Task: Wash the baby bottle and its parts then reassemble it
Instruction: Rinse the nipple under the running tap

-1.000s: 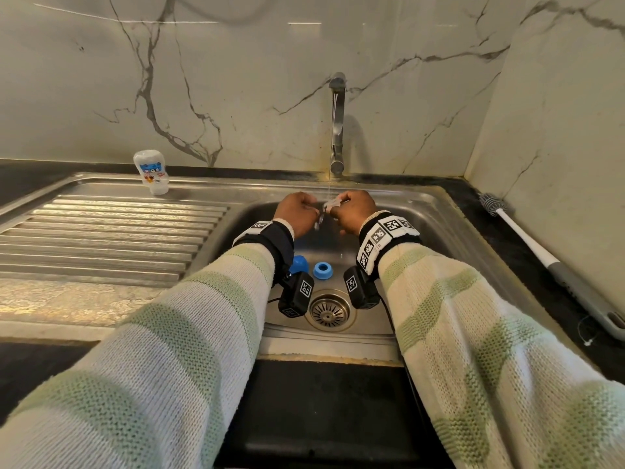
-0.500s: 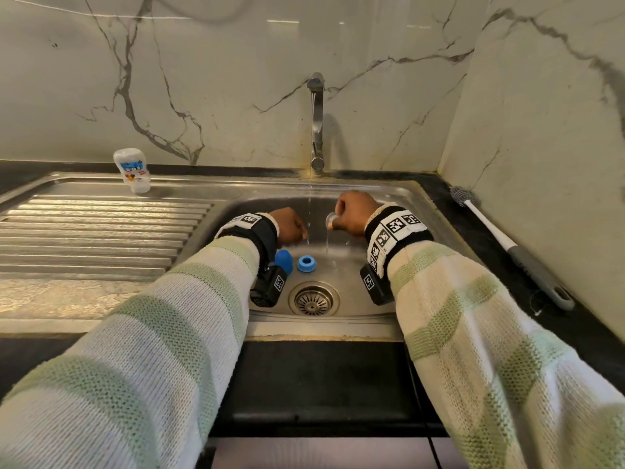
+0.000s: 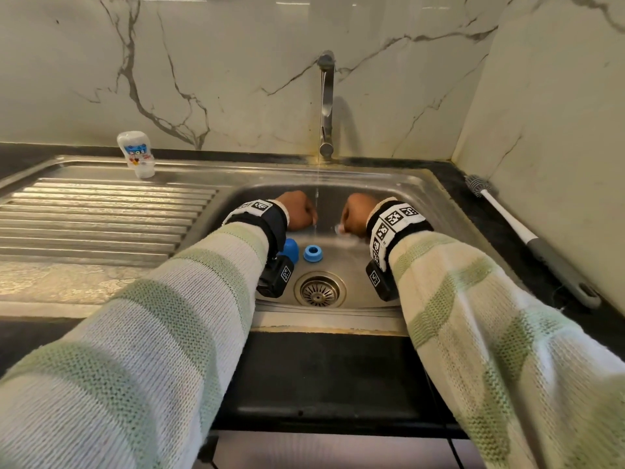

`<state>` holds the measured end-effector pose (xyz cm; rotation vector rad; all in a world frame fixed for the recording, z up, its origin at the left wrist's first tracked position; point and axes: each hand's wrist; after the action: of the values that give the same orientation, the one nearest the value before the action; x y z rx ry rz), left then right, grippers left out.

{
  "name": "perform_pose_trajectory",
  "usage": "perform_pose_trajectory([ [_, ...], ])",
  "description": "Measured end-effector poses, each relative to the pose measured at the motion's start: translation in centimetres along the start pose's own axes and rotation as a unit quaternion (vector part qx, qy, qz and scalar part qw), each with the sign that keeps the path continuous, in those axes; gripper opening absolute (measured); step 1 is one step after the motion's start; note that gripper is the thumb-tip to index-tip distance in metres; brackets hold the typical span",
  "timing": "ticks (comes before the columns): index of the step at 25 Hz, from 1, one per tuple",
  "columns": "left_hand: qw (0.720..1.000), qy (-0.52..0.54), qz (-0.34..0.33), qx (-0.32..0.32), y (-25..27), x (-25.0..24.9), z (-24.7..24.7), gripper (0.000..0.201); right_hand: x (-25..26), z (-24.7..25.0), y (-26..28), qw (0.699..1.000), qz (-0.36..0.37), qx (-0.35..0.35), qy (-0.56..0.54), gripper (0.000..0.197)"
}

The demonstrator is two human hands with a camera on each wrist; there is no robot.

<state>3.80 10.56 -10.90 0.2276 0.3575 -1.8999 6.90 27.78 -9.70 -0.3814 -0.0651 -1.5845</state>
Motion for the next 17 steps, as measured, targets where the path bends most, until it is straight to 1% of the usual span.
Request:
perform_pose_trajectory([
  [1, 1.0, 0.0, 0.0, 0.001, 0.0, -0.1, -0.1, 0.015, 0.1, 0.3, -0.2, 0.999, 0.001, -0.034, -0.018, 0.022],
  [2, 1.0, 0.0, 0.0, -0.002, 0.0, -0.1, -0.1, 0.015, 0.0, 0.6, -0.5, 0.994, 0.002, -0.09, -0.062, 0.018],
  [3, 1.0, 0.002, 0.001, -0.007, 0.0, -0.2, 0.0, 0.015, -0.2, 0.5, -1.0, 0.988, 0.008, -0.13, -0.078, 0.014],
  [4, 1.0, 0.005, 0.001, -0.012, 0.1, -0.1, 0.1, 0.016, -0.2, 0.3, -1.0, 0.991, 0.023, -0.118, -0.063, 0.012],
  [6, 1.0, 0.005, 0.006, -0.012, 0.4, -0.1, 0.0, 0.016, -0.6, -0.7, 0.0, 0.999, 0.024, -0.007, 0.027, 0.018],
  [7, 1.0, 0.006, 0.01, -0.011, 0.4, -0.2, 0.1, 0.016, -0.8, -0.6, 0.2, 1.0, 0.016, -0.007, 0.026, 0.021],
  [8, 1.0, 0.012, 0.017, -0.01, 0.3, -0.2, 0.2, 0.017, -0.6, 0.2, 0.1, 0.999, 0.009, -0.04, -0.016, 0.02],
  [9, 0.999, 0.018, 0.021, -0.015, 0.4, -0.3, 0.3, 0.017, -0.2, 1.1, -0.2, 0.991, 0.007, -0.113, -0.072, 0.016],
  [10, 0.999, 0.018, 0.023, -0.027, 0.3, -0.4, 0.6, 0.014, 0.3, 2.1, -0.5, 0.975, 0.019, -0.188, -0.113, 0.014],
  [11, 0.998, 0.019, 0.029, -0.048, 0.4, -0.4, 1.0, 0.009, 0.8, 2.6, -0.9, 0.963, 0.032, -0.229, -0.137, 0.016],
  [12, 0.997, 0.022, 0.029, -0.071, 0.6, -0.5, 1.3, 0.003, 0.8, 2.5, -1.1, 0.966, 0.045, -0.217, -0.136, 0.019],
  [13, 0.995, 0.023, 0.031, -0.091, 0.5, -0.5, 1.5, 0.011, 0.5, 1.4, -1.2, 0.98, 0.053, -0.165, -0.1, 0.018],
  [14, 0.994, 0.02, 0.034, -0.097, 0.4, -0.5, 1.6, 0.017, 0.3, 0.2, -0.5, 0.997, 0.041, -0.061, -0.037, 0.018],
  [15, 0.995, 0.017, 0.039, -0.091, 0.6, -0.6, 1.6, 0.018, -0.4, -1.2, 0.1, 0.998, 0.026, 0.037, 0.036, 0.021],
  [16, 0.997, 0.0, 0.048, -0.059, 0.9, -0.7, 1.5, 0.011, -0.9, -1.5, 0.6, 0.996, 0.012, 0.063, 0.06, 0.024],
  [17, 0.998, -0.021, 0.061, -0.014, 0.9, -0.6, 1.2, 0.012, -0.9, -0.8, 0.2, 0.998, 0.001, 0.037, 0.043, 0.023],
])
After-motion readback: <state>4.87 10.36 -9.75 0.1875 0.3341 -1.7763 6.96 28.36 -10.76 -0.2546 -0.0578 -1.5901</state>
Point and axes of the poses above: each hand's wrist, its own y-axis away from the middle knuckle, its own z-axis out of the back of the hand, x = y × z, and after that the axes turned 9 degrees about -x, right-handed
